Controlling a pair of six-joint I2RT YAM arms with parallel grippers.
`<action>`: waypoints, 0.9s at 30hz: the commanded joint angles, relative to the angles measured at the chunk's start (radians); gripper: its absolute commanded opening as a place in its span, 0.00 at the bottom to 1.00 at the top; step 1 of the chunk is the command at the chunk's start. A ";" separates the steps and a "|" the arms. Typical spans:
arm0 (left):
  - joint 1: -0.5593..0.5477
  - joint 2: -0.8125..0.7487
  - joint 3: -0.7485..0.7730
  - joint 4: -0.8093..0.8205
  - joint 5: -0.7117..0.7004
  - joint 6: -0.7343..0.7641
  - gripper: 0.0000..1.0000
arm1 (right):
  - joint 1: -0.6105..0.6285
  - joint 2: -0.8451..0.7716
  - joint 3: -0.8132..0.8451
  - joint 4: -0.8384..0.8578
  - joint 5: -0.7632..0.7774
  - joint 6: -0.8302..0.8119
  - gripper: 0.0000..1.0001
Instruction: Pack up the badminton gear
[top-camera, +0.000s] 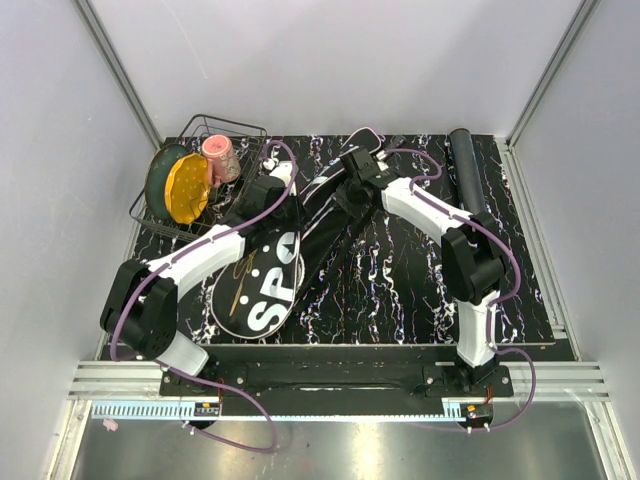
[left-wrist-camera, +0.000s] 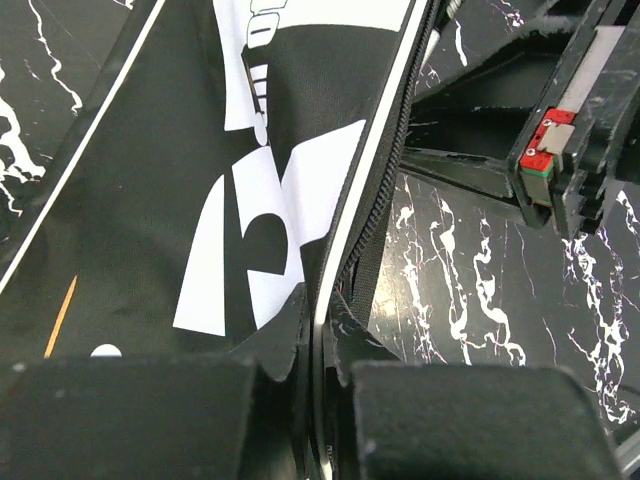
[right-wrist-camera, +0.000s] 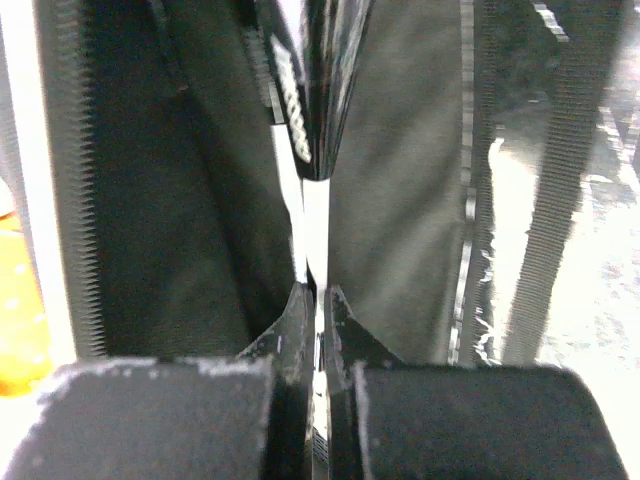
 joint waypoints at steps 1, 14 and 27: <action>0.000 -0.002 0.041 0.135 0.070 -0.021 0.00 | 0.006 -0.015 0.033 0.147 -0.198 -0.049 0.00; 0.025 -0.030 0.010 0.241 0.253 -0.038 0.00 | -0.032 -0.038 -0.289 0.689 -0.643 -0.167 0.00; 0.050 0.001 0.041 0.140 0.235 -0.018 0.00 | -0.095 -0.057 -0.353 0.640 -0.652 -0.282 0.31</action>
